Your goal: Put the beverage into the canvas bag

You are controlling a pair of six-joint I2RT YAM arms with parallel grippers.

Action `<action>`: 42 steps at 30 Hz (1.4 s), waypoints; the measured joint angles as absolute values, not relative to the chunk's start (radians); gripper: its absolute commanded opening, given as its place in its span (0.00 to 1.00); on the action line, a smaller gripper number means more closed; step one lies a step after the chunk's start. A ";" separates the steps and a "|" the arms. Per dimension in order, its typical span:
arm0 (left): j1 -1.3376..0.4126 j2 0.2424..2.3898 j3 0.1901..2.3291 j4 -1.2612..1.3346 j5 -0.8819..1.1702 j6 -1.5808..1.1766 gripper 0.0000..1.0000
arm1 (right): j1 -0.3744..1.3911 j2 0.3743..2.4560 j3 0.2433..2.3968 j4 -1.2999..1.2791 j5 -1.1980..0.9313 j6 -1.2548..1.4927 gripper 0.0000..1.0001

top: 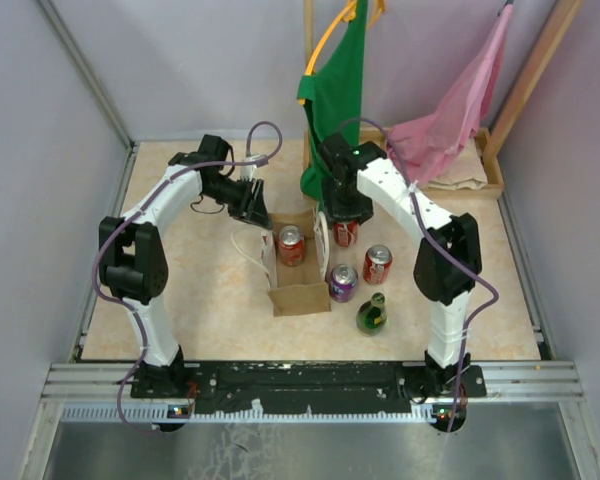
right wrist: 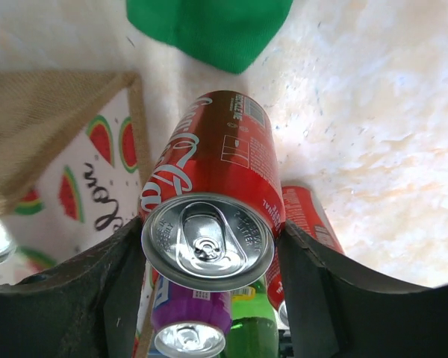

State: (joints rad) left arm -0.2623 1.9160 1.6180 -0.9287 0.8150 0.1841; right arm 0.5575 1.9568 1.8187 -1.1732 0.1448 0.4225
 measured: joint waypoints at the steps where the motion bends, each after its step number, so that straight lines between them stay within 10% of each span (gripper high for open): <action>1: -0.262 1.916 1.618 -0.928 0.815 0.184 0.48 | 0.556 1.957 1.851 -1.184 0.157 0.422 0.00; 42: -0.286 1.916 1.617 -0.927 0.804 0.180 0.48 | 0.756 1.826 2.181 -1.108 -0.028 0.390 0.00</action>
State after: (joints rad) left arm -0.2863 1.9160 1.6173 -0.9272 0.8040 0.1799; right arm 0.7563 1.8256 2.1811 -1.1076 -0.0280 0.3901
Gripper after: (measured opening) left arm 0.485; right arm 0.623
